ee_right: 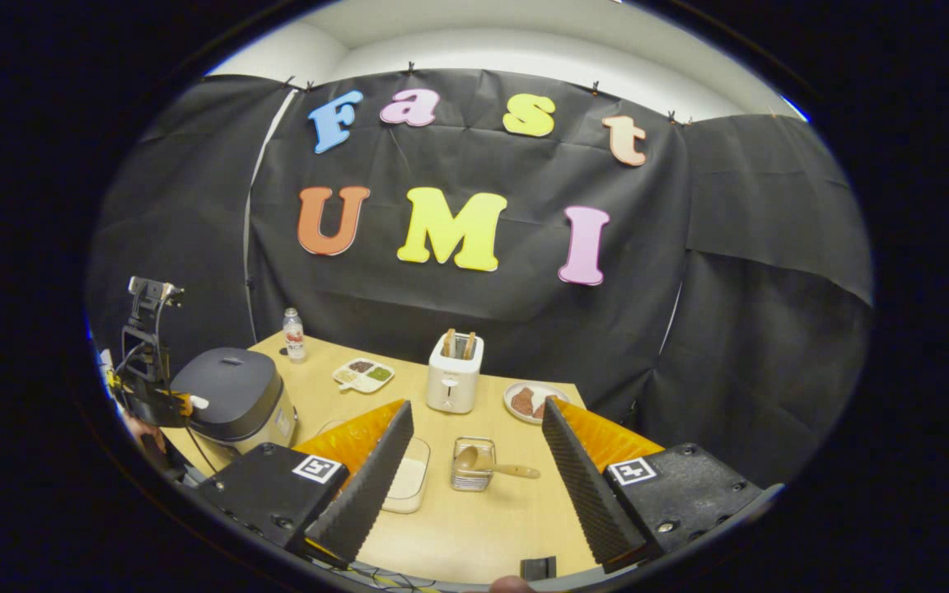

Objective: Close the left gripper, press the button to open the rice cooker; take a wooden spoon from the chopstick holder with the right hand, scoop a spoonful of rice and pour it into the rice cooker, then put the wooden spoon back into the chopstick holder.

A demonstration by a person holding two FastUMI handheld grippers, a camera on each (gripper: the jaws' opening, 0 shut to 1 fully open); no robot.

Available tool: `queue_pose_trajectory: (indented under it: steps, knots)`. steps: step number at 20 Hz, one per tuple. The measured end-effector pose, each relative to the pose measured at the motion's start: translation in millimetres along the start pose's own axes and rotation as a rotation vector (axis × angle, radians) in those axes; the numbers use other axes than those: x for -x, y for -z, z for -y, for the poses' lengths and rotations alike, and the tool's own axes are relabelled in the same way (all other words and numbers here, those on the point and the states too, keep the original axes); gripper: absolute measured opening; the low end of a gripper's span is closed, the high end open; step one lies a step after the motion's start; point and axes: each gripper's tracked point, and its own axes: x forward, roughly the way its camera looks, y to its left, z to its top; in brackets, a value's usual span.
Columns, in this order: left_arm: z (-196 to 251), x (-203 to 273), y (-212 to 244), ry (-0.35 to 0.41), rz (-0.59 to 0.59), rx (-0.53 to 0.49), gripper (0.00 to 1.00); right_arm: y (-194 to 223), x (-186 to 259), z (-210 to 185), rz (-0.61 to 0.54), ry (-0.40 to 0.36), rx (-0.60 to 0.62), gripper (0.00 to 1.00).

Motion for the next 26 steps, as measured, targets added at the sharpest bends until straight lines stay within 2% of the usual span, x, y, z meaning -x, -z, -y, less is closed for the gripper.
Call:
queue_pose_trajectory:
  steps: [3,6,12,16,20,24,26]
  knots:
    - [2.9,2.6,1.2,0.048,-0.052,0.064,0.01,0.6,-0.2,-1.1,-0.005,-0.001,-0.002,1.0]
    - [2.4,0.9,1.5,0.04,-0.041,0.014,0.01,2.1,-2.8,-6.9,-0.012,-0.015,0.001,1.0]
    - [2.5,3.8,3.8,0.052,-0.069,0.004,0.01,-2.3,-0.5,-10.4,-0.007,-0.023,0.001,1.0]
    - [4.0,-0.1,-1.0,0.025,-0.054,-0.036,0.01,-2.9,-0.1,-10.2,-0.011,-0.021,0.016,1.0]
    - [17.9,4.2,1.7,0.09,-0.105,0.052,0.01,-7.1,-1.3,-12.3,-0.005,-0.023,0.022,1.0]
    - [17.3,6.6,2.8,0.075,-0.1,-0.001,0.01,-3.4,-2.3,-15.9,-0.016,-0.031,0.023,1.0]
    - [19.1,6.3,2.4,0.097,-0.127,0.036,0.01,-4.9,-1.6,-14.8,-0.013,-0.033,0.019,1.0]
